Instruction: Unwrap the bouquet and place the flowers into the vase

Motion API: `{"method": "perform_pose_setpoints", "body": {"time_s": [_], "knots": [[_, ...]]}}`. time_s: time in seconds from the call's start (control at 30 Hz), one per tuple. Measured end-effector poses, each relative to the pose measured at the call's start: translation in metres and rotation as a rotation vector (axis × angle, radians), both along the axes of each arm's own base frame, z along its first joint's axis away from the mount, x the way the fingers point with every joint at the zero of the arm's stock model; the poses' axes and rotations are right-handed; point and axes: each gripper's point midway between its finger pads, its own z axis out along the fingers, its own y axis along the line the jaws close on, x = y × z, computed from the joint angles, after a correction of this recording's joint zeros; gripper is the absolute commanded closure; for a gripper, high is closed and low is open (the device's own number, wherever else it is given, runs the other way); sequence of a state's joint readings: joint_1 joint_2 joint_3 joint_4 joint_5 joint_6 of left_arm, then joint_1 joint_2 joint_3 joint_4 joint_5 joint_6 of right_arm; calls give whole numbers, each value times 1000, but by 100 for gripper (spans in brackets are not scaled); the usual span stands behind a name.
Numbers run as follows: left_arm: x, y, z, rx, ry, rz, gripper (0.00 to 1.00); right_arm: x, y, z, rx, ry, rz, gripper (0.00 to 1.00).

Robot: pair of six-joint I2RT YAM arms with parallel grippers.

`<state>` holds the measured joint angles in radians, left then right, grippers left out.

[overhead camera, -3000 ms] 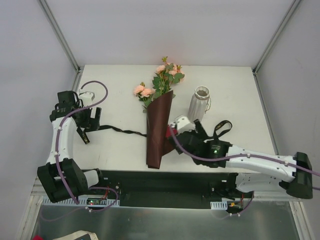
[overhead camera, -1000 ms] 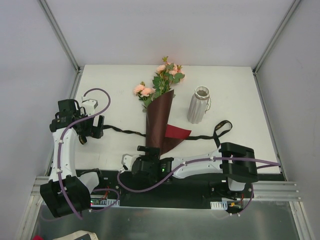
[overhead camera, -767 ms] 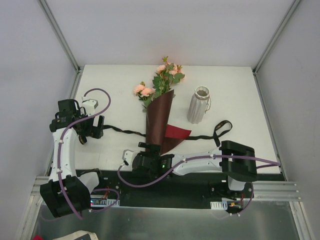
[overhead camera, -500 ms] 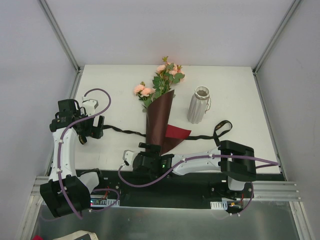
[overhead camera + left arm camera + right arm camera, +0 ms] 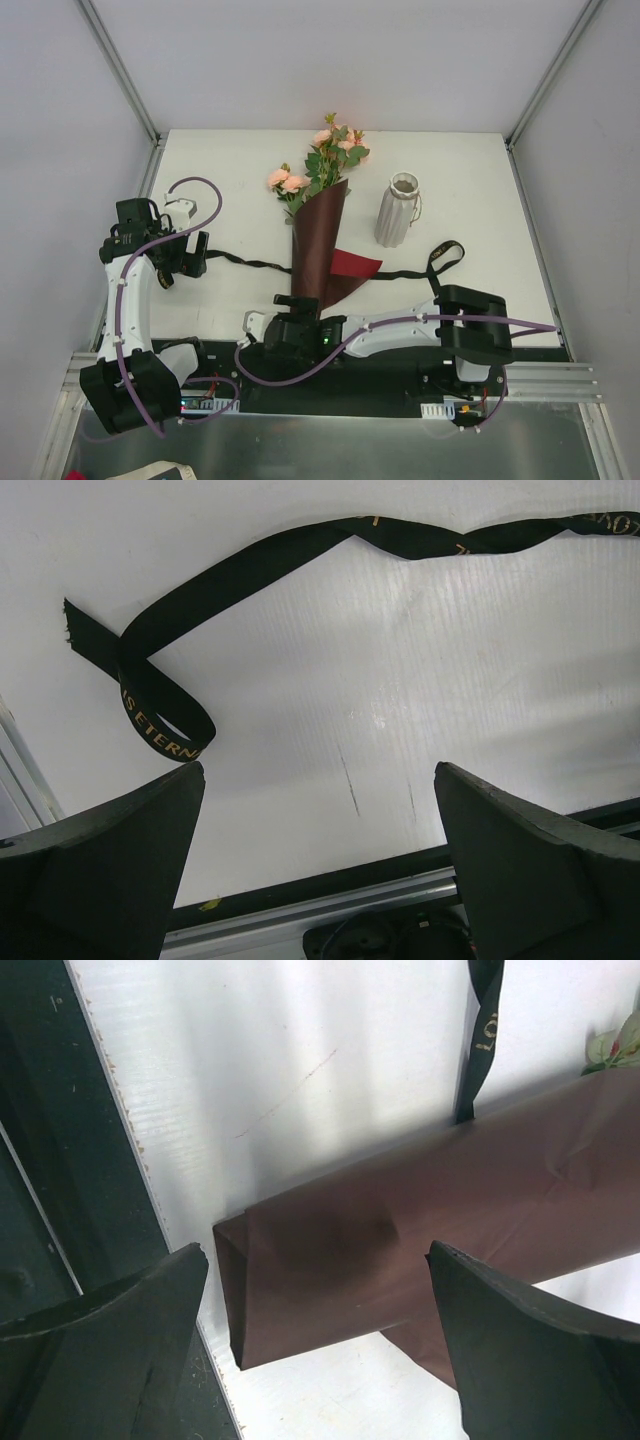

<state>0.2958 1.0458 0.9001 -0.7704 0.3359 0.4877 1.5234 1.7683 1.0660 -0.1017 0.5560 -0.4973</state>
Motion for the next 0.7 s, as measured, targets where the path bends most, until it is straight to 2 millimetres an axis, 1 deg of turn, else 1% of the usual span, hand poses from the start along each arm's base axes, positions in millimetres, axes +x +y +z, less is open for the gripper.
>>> {"method": "perform_pose_setpoints", "body": {"time_s": [0.1, 0.23, 0.5, 0.7], "knots": [[0, 0, 0, 0, 0, 0, 1, -2, 0, -4, -9, -3, 3, 5], [0, 0, 0, 0, 1, 0, 1, 2, -1, -8, -24, -25, -11, 7], [0, 0, 0, 1, 1, -4, 1, 10, 6, -1, 16, -63, -30, 11], [-3, -1, -4, 2, 13, -9, 1, 14, 5, -1, 12, -81, -39, 11]]}}
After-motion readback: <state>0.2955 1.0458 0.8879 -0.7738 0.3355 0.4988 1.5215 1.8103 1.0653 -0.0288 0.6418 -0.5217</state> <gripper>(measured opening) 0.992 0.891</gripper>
